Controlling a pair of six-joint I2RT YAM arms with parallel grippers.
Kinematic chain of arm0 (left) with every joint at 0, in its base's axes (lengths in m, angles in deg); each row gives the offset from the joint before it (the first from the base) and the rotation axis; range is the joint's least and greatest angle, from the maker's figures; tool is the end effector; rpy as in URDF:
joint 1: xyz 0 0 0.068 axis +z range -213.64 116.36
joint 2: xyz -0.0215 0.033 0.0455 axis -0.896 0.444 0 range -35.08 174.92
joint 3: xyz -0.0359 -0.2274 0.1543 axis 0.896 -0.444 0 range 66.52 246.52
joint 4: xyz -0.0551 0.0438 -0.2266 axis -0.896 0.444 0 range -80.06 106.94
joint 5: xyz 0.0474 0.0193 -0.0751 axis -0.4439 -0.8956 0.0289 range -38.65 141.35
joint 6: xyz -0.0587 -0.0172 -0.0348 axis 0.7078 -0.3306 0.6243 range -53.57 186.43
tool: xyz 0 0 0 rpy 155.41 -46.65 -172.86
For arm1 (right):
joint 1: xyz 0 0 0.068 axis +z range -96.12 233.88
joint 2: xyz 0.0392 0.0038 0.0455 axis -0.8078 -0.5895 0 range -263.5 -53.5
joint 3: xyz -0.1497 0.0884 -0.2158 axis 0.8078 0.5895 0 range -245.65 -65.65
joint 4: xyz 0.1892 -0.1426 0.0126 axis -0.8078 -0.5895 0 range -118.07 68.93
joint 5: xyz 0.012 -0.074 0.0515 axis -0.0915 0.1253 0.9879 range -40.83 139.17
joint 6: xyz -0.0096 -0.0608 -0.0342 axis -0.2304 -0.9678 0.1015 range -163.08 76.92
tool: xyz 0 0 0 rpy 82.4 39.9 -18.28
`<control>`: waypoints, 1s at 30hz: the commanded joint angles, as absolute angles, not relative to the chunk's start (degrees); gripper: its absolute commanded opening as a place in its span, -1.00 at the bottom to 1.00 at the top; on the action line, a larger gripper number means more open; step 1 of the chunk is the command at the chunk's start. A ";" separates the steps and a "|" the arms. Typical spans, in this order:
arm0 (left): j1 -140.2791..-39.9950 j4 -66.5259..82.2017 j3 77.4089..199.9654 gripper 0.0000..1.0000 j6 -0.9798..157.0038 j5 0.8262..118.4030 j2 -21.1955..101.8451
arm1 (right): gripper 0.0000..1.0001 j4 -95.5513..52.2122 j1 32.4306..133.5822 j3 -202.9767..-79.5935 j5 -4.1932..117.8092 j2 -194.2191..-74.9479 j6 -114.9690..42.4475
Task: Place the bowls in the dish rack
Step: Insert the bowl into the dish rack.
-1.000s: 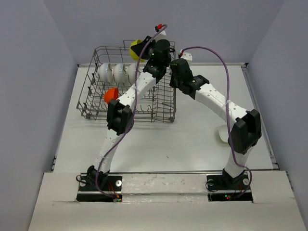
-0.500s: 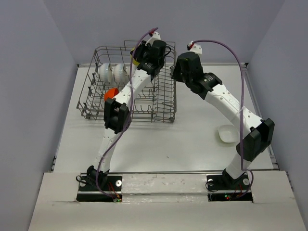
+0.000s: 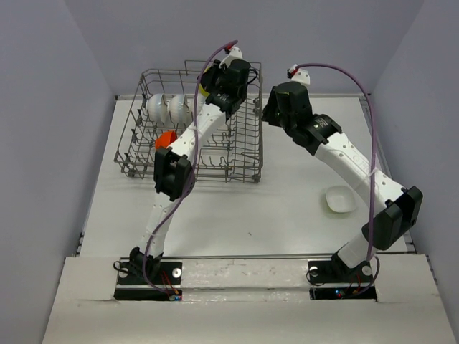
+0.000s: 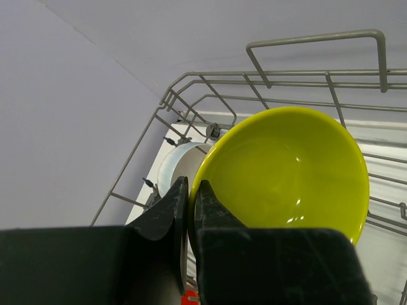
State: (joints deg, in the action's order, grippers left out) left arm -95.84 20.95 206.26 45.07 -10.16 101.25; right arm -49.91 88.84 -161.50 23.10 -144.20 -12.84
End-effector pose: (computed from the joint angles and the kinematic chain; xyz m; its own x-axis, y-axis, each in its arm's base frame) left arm 0.4753 -0.2395 0.3585 -0.2802 0.3818 -0.8808 -0.4092 0.7825 0.4694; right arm 0.3023 0.1804 0.4108 -0.3776 0.2880 -0.8801 0.0060 0.9512 0.3087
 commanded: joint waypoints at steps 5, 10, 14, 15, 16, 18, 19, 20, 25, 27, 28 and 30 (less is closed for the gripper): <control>-96.24 17.94 206.00 -1.00 45.07 -12.10 98.51 | -0.19 -47.09 89.12 -154.87 27.28 -139.99 -10.91; -96.60 17.85 206.09 -1.00 44.72 -12.28 99.48 | -0.21 -46.56 89.12 -151.00 30.70 -137.35 -9.59; -96.77 18.11 205.74 -1.00 45.07 -12.46 99.92 | -0.22 -46.39 89.12 -149.41 32.73 -136.03 -8.89; -96.86 18.20 205.48 -1.00 45.16 -12.37 100.09 | -0.22 -46.39 89.12 -149.15 33.25 -135.77 -8.62; -96.86 18.20 205.30 -1.00 45.34 -12.45 100.01 | -0.22 -46.39 89.12 -148.54 33.43 -135.25 -8.45; -96.95 18.29 205.21 -1.00 45.51 -12.28 100.18 | -0.22 -46.21 89.65 -148.09 34.13 -134.80 -8.18; -96.95 18.29 205.21 -1.00 45.51 -12.28 100.27 | -0.23 -46.21 89.65 -147.92 34.75 -134.71 -8.01; -96.95 18.38 205.21 -1.00 45.51 -12.19 100.36 | -0.23 -46.21 89.65 -147.83 35.01 -134.63 -8.01; -97.04 18.73 205.03 -1.00 45.87 -12.19 100.62 | -0.24 -46.21 90.79 -146.43 36.33 -134.10 -7.04; -97.04 18.73 204.86 -1.00 46.04 -12.02 100.71 | -0.24 -46.21 91.41 -145.90 36.51 -133.92 -6.78; -96.95 18.82 204.86 -1.00 45.95 -12.02 100.71 | -0.24 -46.30 91.93 -145.63 36.51 -133.92 -6.60; -97.04 19.17 204.86 -1.00 45.95 -11.93 100.97 | -0.24 -46.30 91.94 -145.28 36.16 -133.92 -6.51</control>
